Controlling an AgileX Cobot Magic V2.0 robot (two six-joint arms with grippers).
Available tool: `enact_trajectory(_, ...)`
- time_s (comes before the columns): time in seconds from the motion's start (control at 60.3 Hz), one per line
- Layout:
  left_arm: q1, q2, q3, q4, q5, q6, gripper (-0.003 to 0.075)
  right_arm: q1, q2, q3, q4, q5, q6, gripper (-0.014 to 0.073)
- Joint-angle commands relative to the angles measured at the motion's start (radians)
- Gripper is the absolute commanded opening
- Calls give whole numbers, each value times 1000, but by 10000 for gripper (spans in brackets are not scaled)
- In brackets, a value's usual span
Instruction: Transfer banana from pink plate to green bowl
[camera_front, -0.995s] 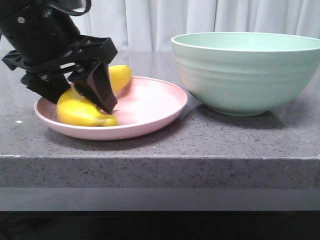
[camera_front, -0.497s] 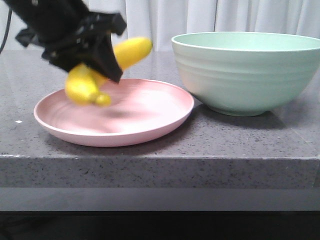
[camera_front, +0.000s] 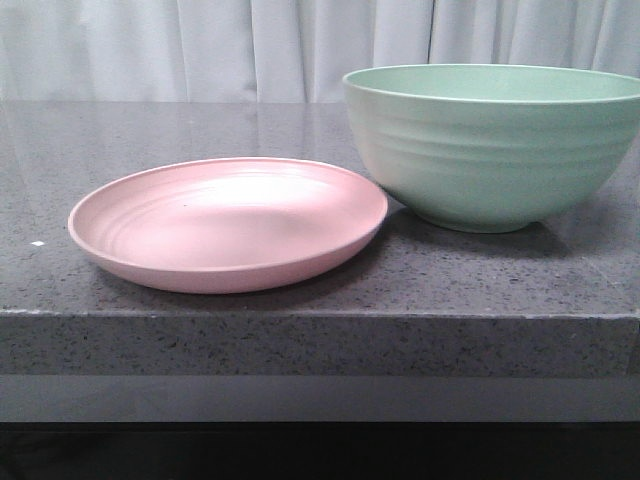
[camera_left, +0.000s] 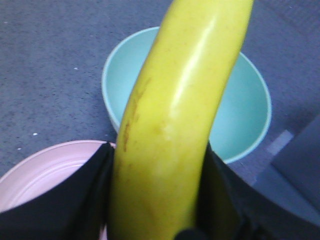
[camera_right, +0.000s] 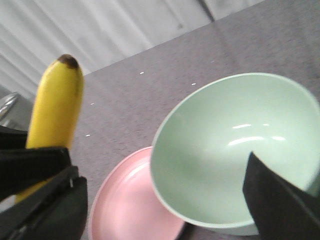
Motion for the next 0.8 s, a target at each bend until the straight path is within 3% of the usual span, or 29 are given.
enact_trajectory(0.0, -38, -45, -39, -15, -64, -7, 47, 60, 72, -70, 180, -75, -118, 641)
enact_trajectory(0.298, -50, -46, -39, -15, -51, -7, 47, 185, 278, -208, 573, -48, -457, 641)
enact_trajectory(0.431, -50, -46, -39, -15, -51, -7, 47, 187, 385, -283, 723, 38, -587, 641)
enact_trajectory(0.564, -50, -46, -39, -11, -51, -7, 47, 187, 461, -326, 821, 138, -637, 633)
enact_trajectory(0.647, -50, -46, -39, -11, -51, -7, 47, 187, 487, -331, 842, 183, -640, 559)
enact_trajectory(0.779, -50, -46, -39, -10, -51, -7, 53, 187, 499, -331, 844, 205, -640, 316)
